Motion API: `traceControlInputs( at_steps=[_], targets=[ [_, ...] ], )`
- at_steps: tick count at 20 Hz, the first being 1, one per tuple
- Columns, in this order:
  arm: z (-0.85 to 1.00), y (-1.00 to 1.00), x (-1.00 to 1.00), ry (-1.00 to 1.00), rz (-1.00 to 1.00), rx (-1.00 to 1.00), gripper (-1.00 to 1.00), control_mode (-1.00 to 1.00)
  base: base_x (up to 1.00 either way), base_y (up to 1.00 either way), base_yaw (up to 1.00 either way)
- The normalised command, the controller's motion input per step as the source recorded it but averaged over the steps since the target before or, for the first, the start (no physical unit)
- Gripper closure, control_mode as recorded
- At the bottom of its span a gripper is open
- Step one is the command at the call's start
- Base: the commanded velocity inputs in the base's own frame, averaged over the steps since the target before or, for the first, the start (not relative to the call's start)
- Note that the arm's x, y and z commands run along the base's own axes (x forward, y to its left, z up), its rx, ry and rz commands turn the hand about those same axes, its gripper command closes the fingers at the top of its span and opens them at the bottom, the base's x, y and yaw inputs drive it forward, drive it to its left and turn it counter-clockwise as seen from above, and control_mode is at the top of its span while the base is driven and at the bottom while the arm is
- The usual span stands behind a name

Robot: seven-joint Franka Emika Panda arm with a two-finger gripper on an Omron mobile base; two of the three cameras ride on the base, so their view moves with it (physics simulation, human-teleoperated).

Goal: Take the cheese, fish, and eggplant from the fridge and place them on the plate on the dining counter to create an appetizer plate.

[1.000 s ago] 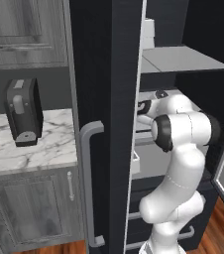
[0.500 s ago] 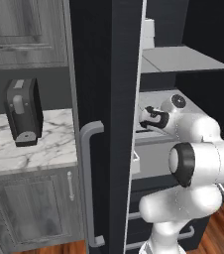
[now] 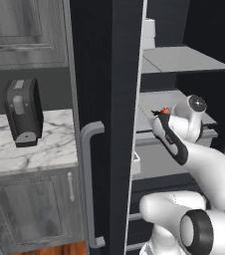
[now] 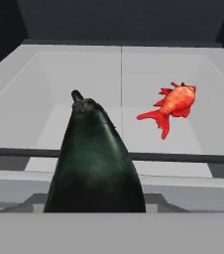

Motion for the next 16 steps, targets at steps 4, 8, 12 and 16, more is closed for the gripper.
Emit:
traceControlInputs(
  at_steps=[4, 8, 12, 16],
  targets=[
    [0.51, 0.0, -0.69, 0.0, 0.0, 0.0, 1.0, -1.0, 0.0, 0.0, 0.0],
    [0.41, 0.0, -0.64, -0.04, 0.0, 0.0, 1.0, -1.0, 0.0, 0.0, 0.0],
    [0.33, -0.06, -0.56, -0.03, 0.0, 0.0, 1.0, -1.0, 0.0, 0.0, 0.0],
    [0.28, -0.17, -0.55, -0.01, 0.0, 0.0, 1.0, -1.0, 0.0, 0.0, 0.0]
  ],
)
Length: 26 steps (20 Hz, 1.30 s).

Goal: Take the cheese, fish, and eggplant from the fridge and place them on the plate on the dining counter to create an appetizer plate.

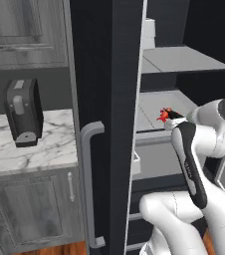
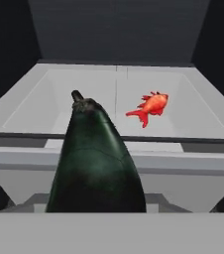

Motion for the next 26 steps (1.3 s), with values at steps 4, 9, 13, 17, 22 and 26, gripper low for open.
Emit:
traceControlInputs(
  at_steps=[4, 9, 13, 17, 22, 26],
  targets=[
    [0.13, -0.18, -0.69, 0.0, 0.0, 0.0, 1.0, -1.0, 0.0, 0.0, 0.0],
    [0.0, 0.0, 0.0, 0.0, 0.0, 0.0, 1.0, 1.0, -0.95, -0.24, -0.02],
    [0.0, 0.0, 0.0, 0.0, 0.0, 0.0, 1.0, 1.0, -1.0, -0.23, -0.07],
    [0.0, 0.0, 0.0, 0.0, 0.0, 0.0, 1.0, 1.0, -0.98, -0.19, -0.24],
    [0.0, 0.0, 0.0, 0.0, 0.0, 0.0, 1.0, 1.0, -0.75, -0.23, -0.45],
    [0.0, 0.0, 0.0, 0.0, 0.0, 0.0, 1.0, 1.0, -0.56, -0.24, -0.57]
  ],
)
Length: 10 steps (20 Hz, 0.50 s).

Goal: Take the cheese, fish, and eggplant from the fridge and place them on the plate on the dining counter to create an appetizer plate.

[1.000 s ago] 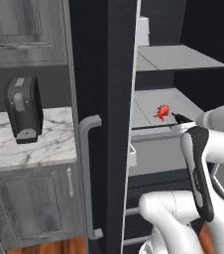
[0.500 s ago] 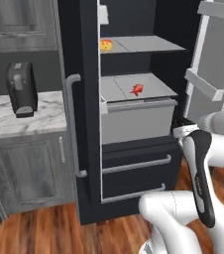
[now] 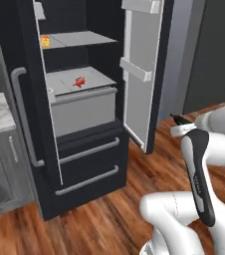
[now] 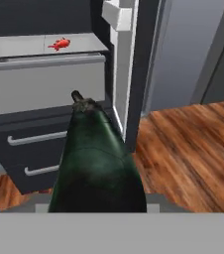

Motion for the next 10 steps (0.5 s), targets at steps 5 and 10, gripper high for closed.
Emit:
traceControlInputs(
  at_steps=[5, 10],
  targets=[
    [0.0, 0.0, 0.0, 0.0, 0.0, 0.0, 1.0, 1.0, -0.27, -0.32, -0.63],
    [0.0, 0.0, 0.0, 0.0, 0.0, 0.0, 1.0, 1.0, -0.08, -0.37, -0.64]
  ],
)
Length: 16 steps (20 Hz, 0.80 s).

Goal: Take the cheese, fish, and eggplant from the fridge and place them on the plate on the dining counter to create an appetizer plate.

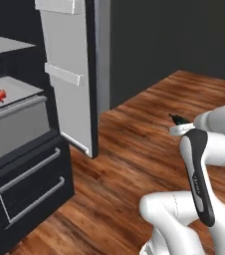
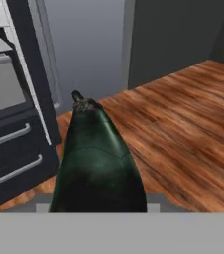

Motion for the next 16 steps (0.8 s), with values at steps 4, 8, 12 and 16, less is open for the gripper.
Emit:
traceControlInputs(
  at_steps=[4, 8, 12, 16],
  targets=[
    [0.0, 0.0, 0.0, 0.0, 0.0, 0.0, 1.0, 1.0, -0.13, -0.34, -0.62],
    [0.0, 0.0, 0.0, 0.0, 0.0, 0.0, 1.0, 1.0, -0.25, -0.34, -0.61],
    [0.0, 0.0, 0.0, 0.0, 0.0, 0.0, 1.0, 1.0, -0.12, -0.42, -0.58],
    [0.0, 0.0, 0.0, 0.0, 0.0, 0.0, 1.0, 1.0, 0.0, -0.38, -0.55]
  ],
)
